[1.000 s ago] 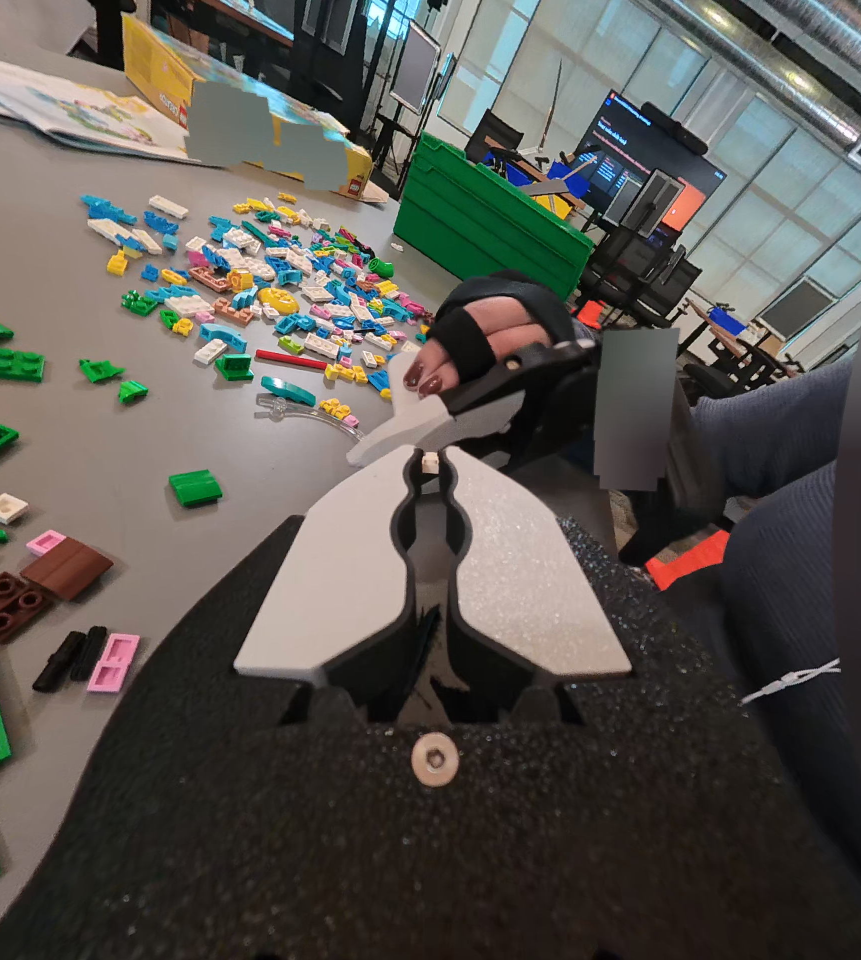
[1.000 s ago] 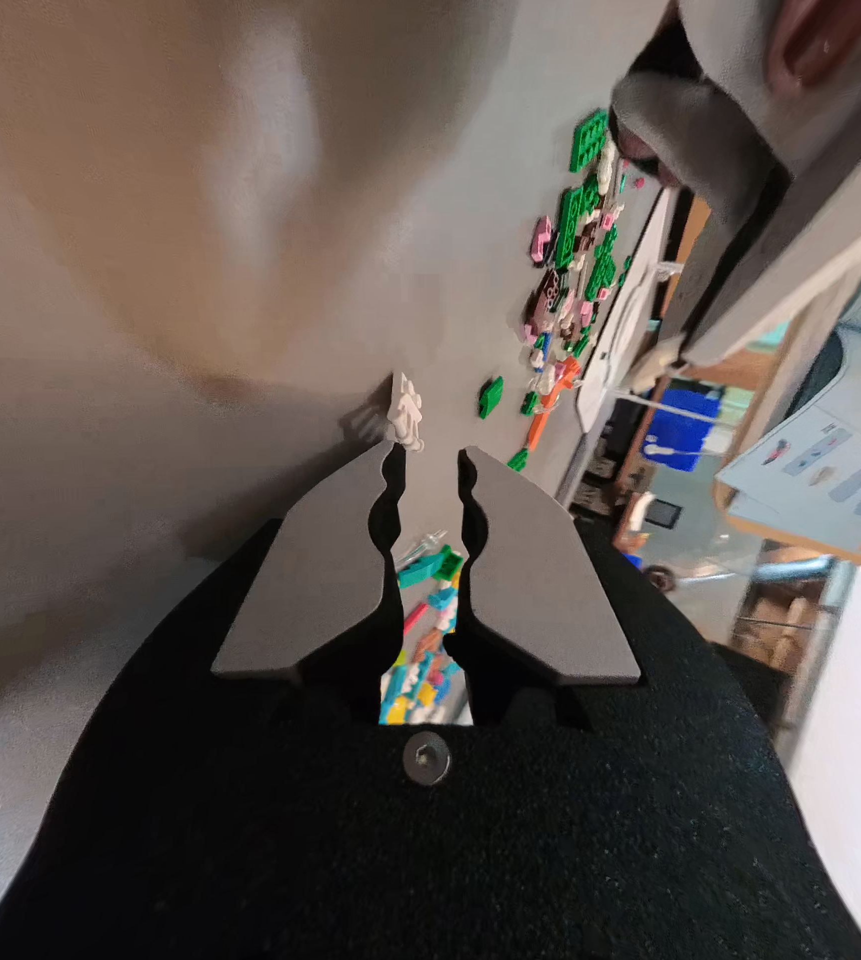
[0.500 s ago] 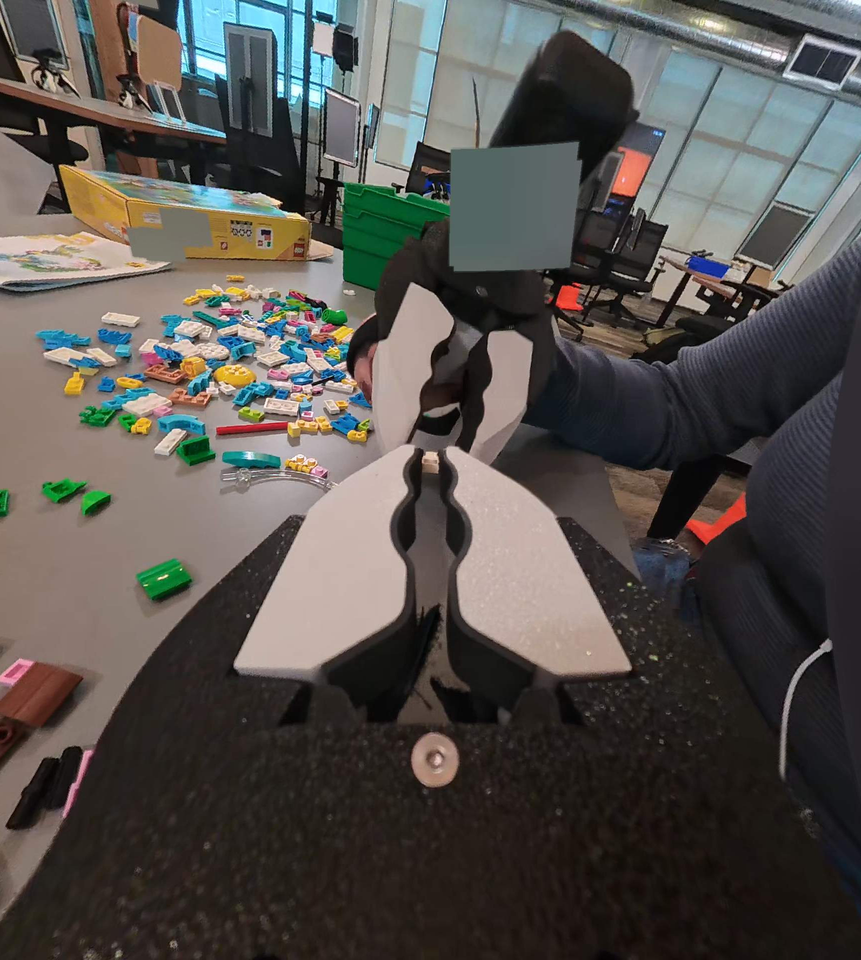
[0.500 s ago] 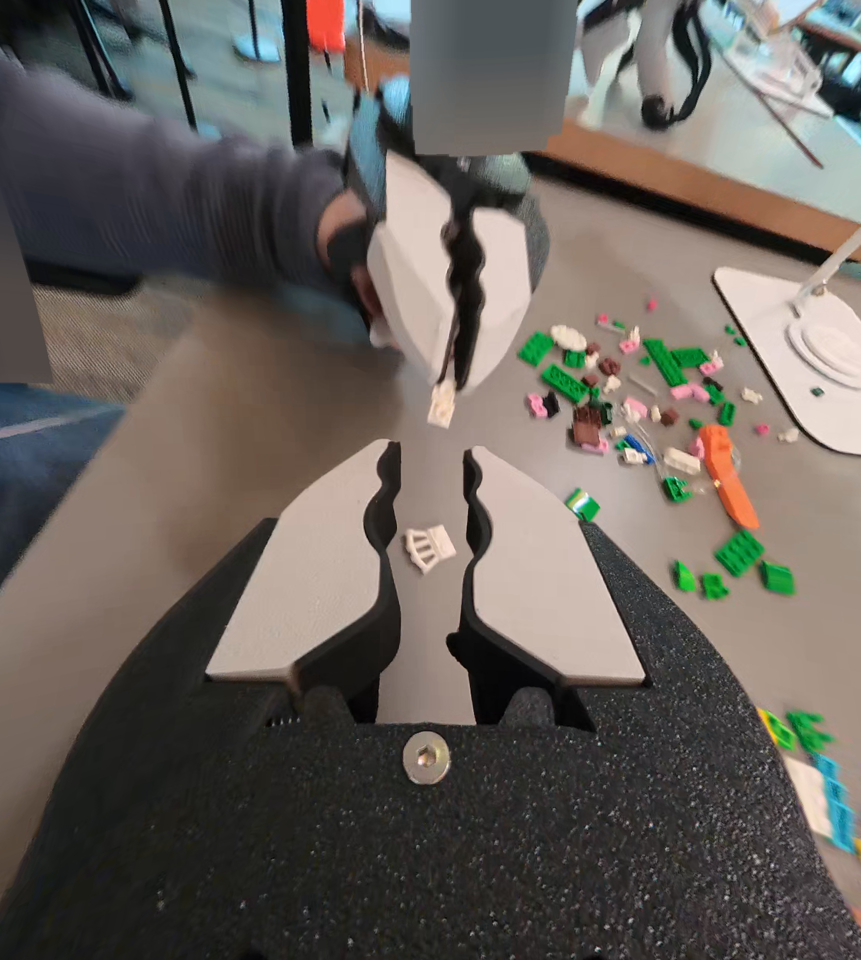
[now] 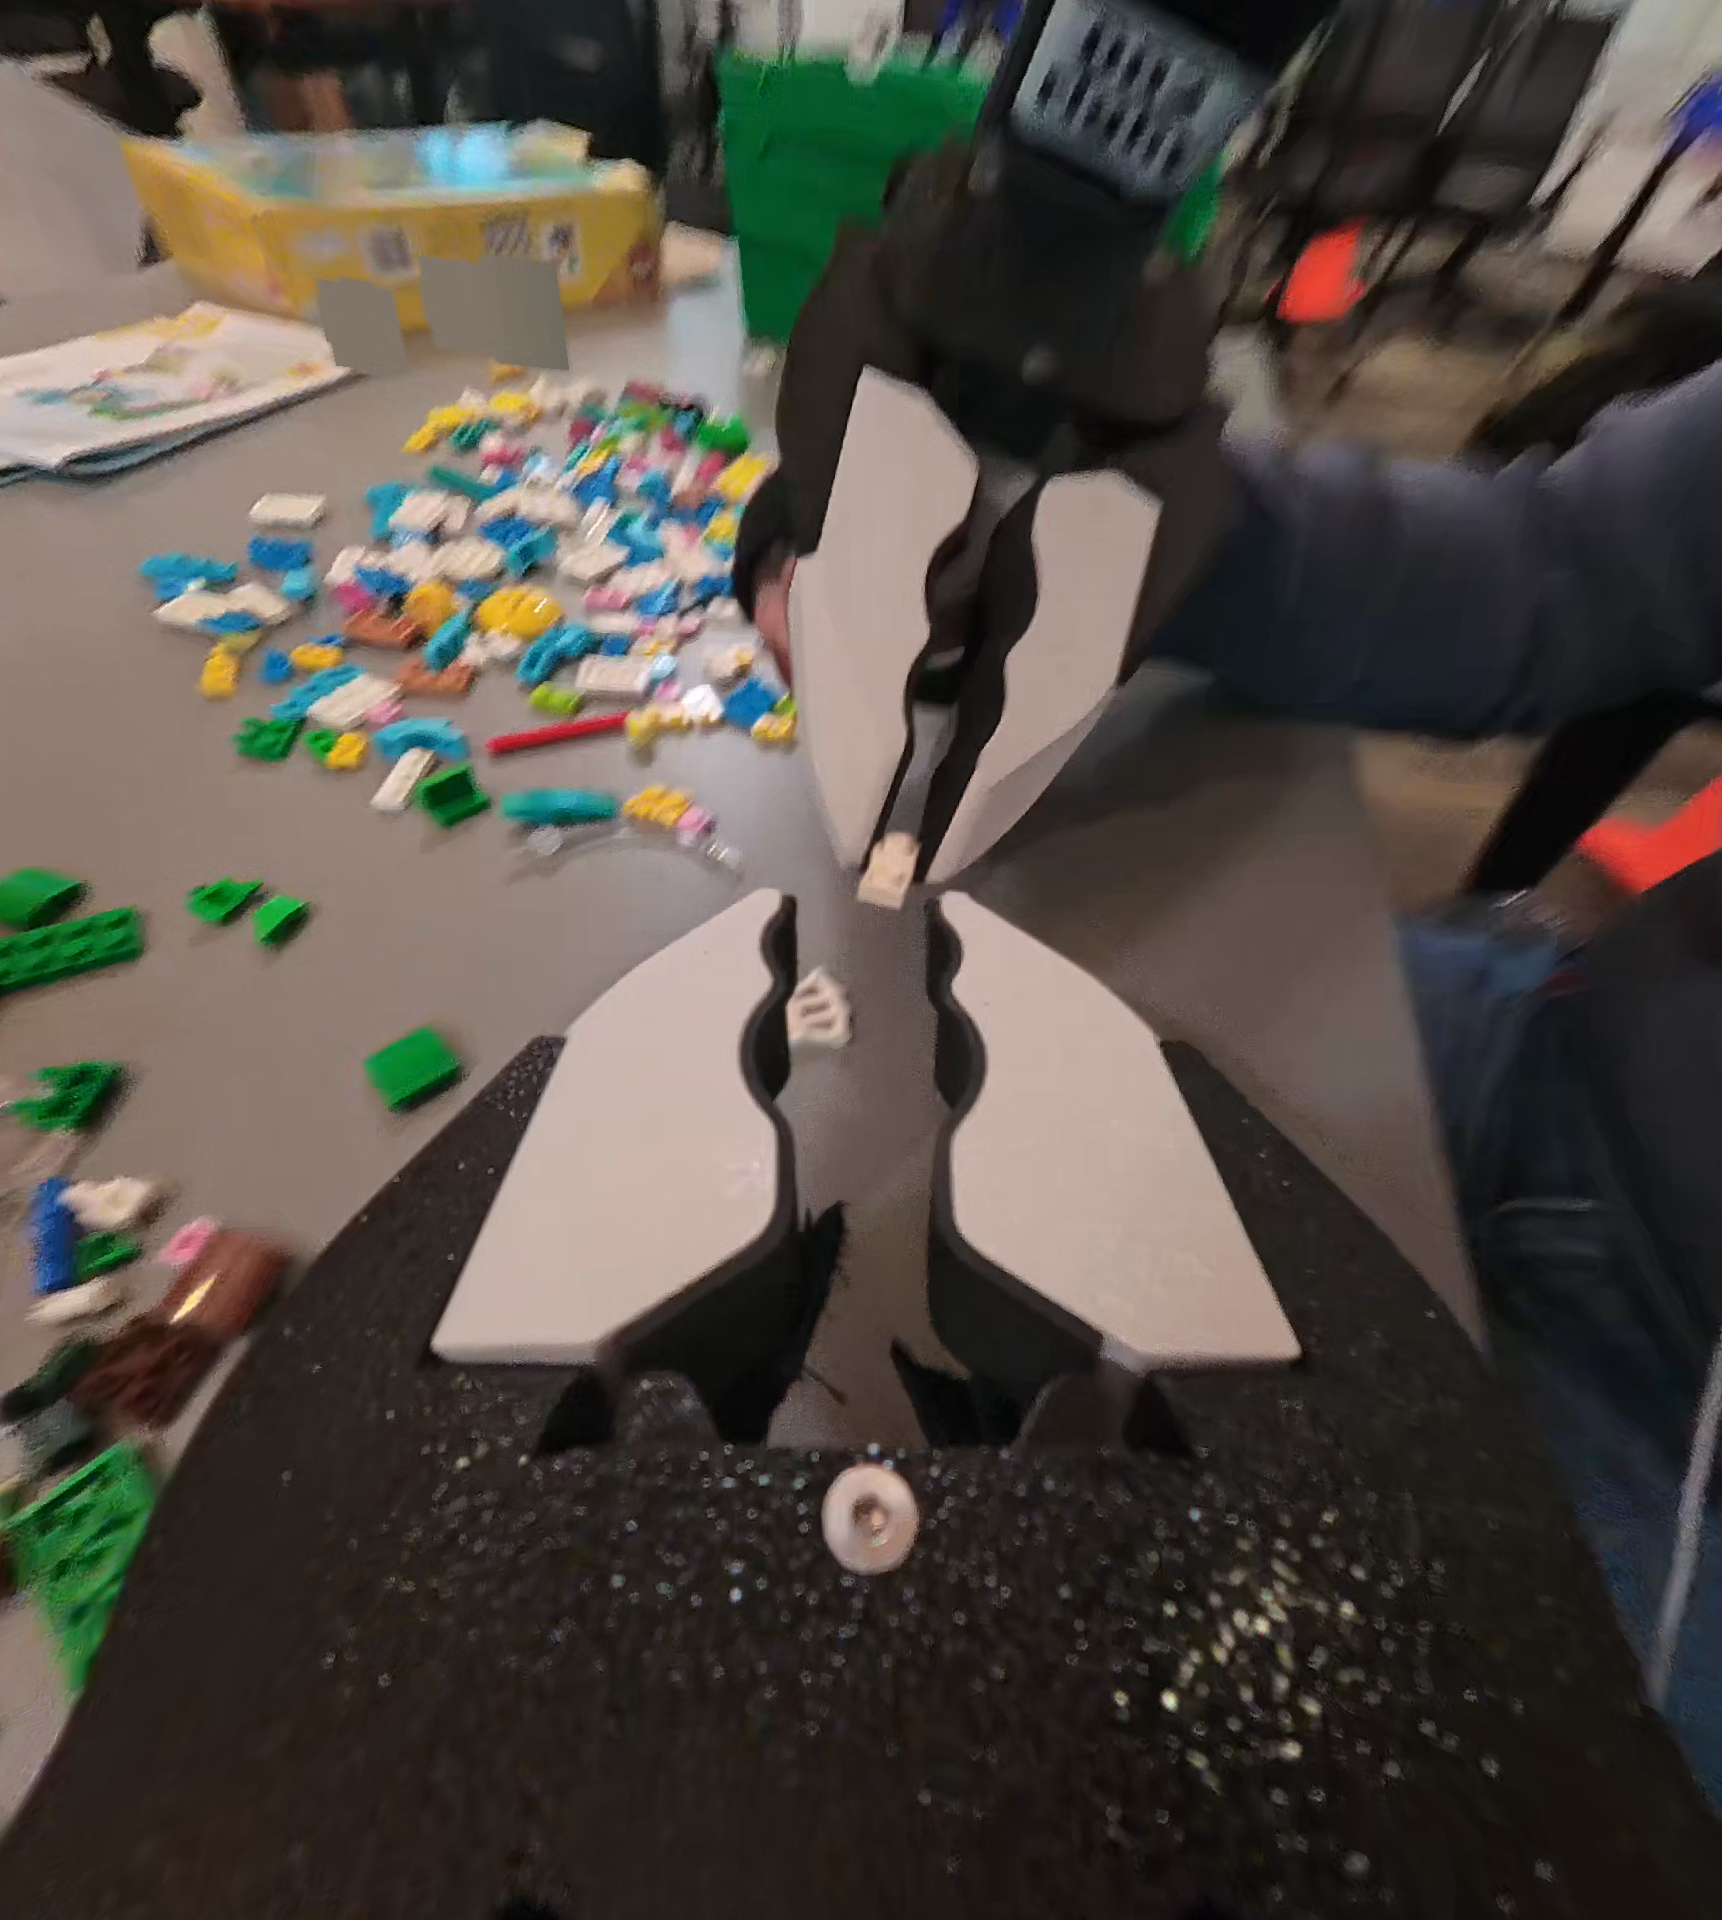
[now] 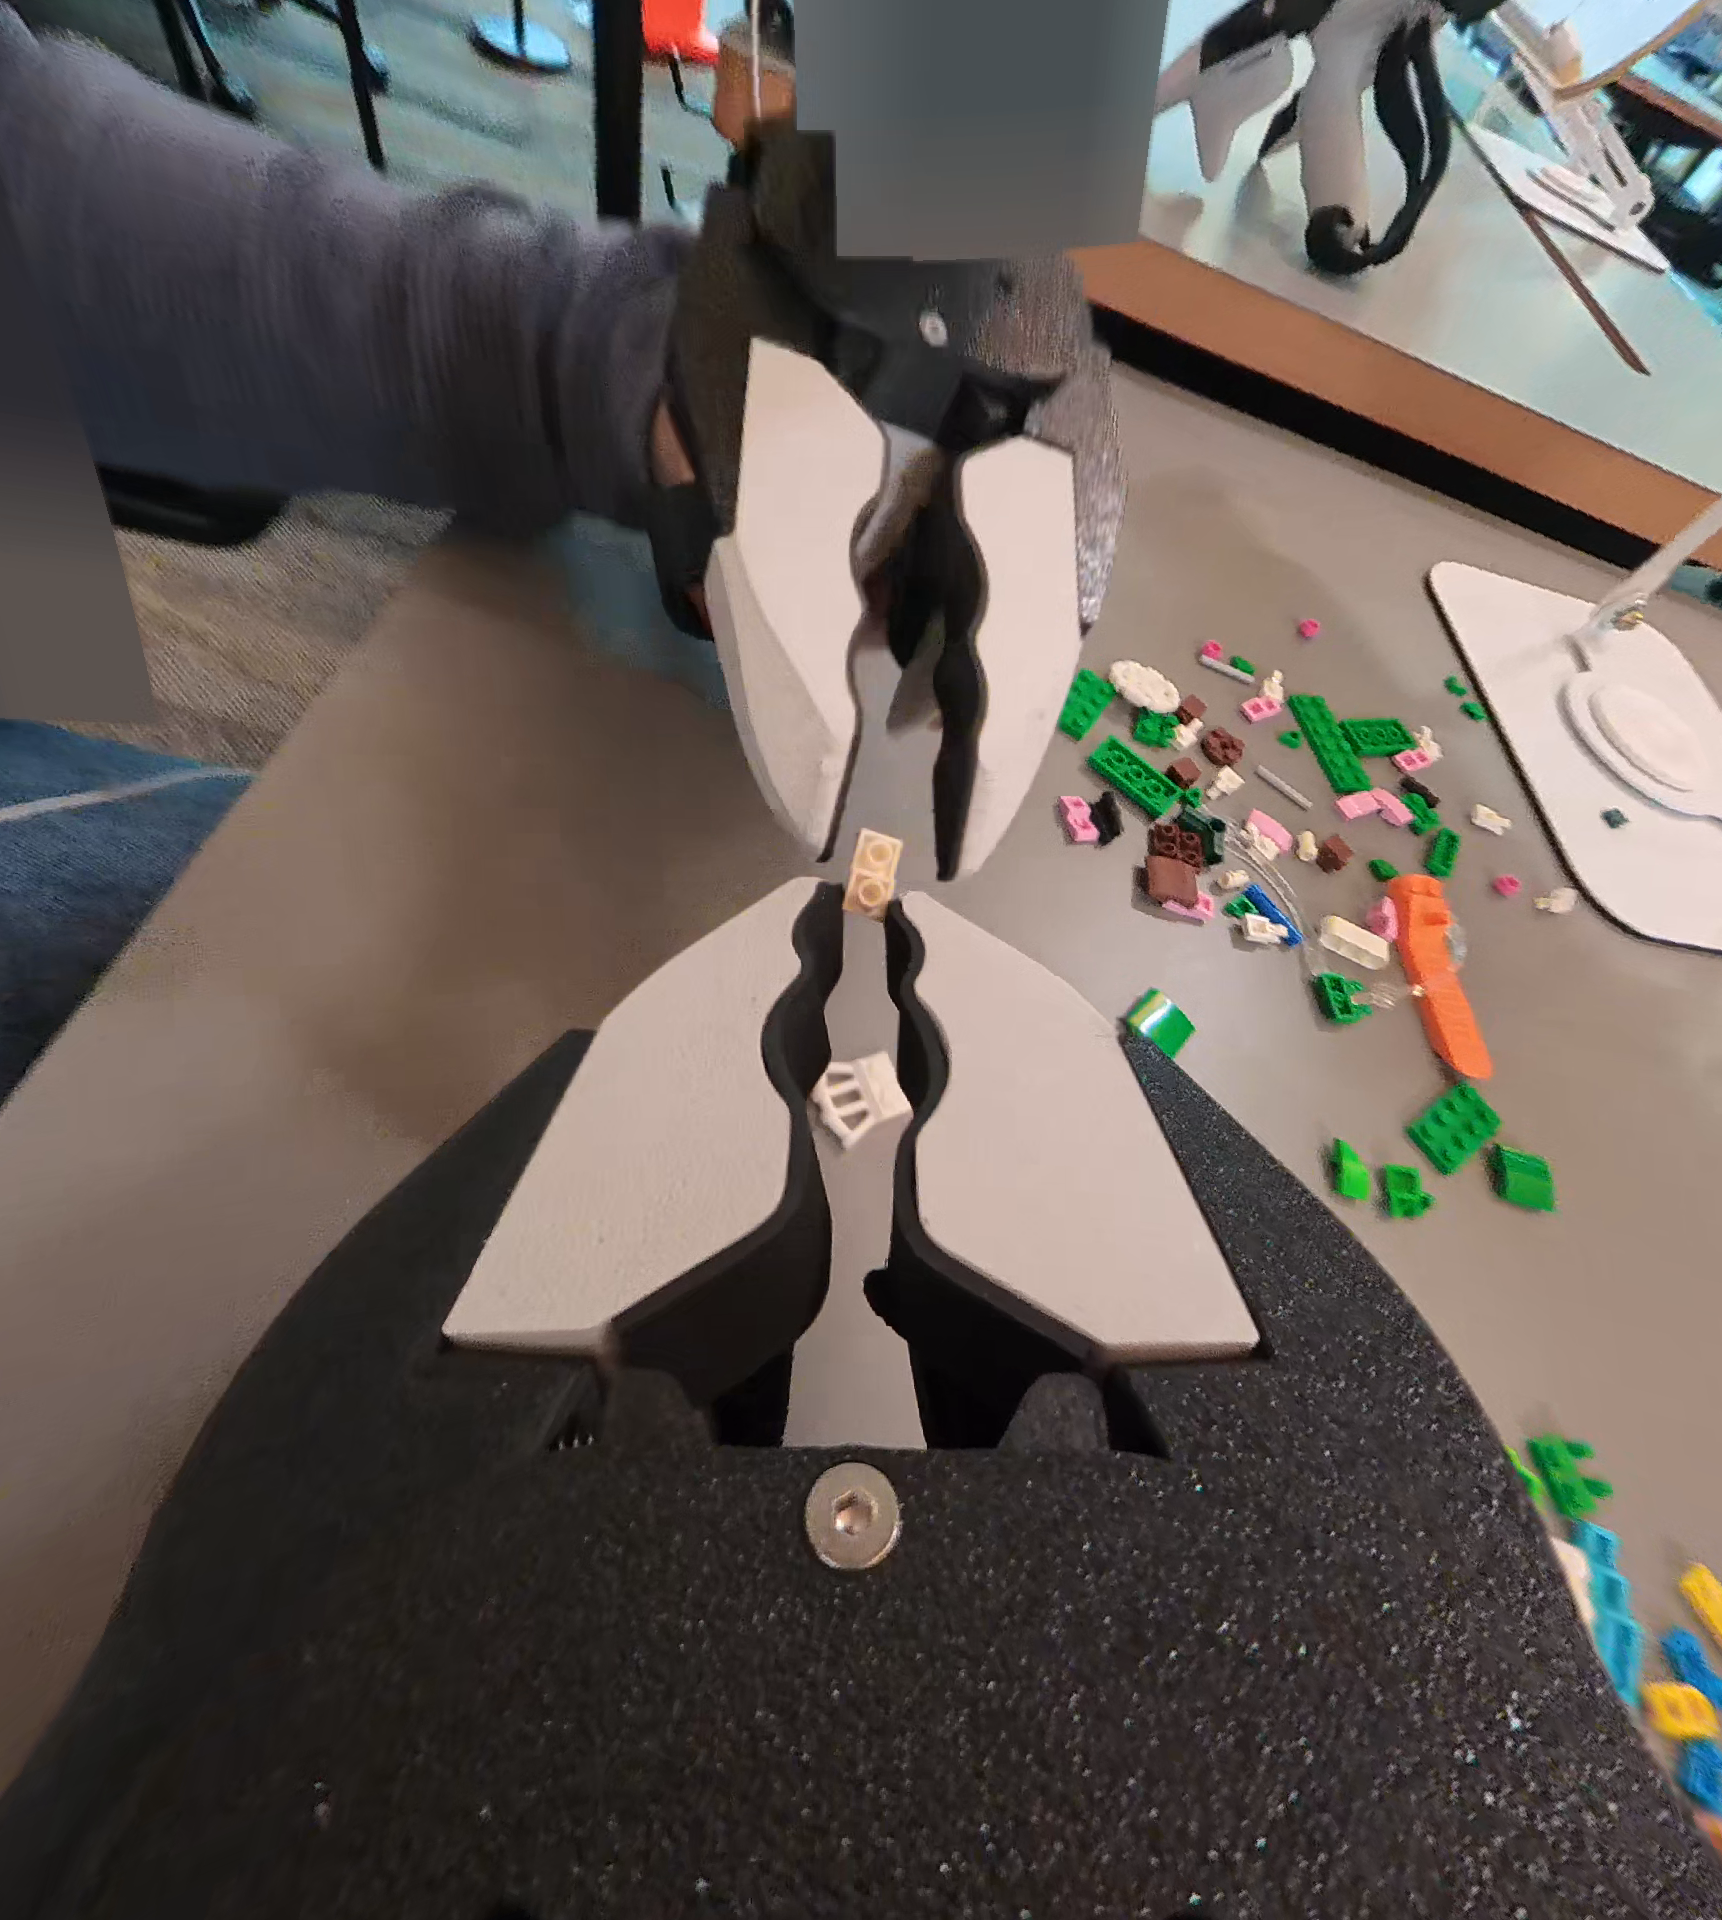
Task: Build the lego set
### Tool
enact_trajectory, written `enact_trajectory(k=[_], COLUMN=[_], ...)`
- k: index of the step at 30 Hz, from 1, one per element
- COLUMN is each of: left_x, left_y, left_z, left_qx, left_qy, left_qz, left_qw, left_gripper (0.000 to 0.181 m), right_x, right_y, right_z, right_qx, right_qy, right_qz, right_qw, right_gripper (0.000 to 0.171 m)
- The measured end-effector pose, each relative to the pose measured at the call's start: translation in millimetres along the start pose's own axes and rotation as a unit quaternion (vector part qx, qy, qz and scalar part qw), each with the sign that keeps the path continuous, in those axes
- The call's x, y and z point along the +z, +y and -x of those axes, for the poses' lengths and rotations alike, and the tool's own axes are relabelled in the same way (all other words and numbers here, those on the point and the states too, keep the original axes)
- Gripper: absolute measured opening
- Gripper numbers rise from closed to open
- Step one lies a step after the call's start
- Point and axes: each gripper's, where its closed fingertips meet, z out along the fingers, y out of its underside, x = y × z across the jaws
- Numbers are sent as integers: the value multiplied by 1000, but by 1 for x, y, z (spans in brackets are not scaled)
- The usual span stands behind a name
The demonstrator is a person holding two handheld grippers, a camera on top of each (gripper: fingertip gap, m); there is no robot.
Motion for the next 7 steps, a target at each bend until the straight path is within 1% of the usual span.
enact_trajectory(k=[3,5,7], left_x=[0,3,6], left_y=[14,21,27], left_z=[8,8,6], left_qx=[79,109,124], left_qy=[-69,-86,-90], left_qz=[94,143,176], left_qw=[990,980,972], left_gripper=[22,21,21], right_x=[3,5,8], right_y=[8,12,15], right_z=[-2,-1,0], right_qx=[-22,-37,-55], right_qy=[18,23,26], right_qz=[33,50,67], right_qw=[999,998,996], right_gripper=[7,7,7])
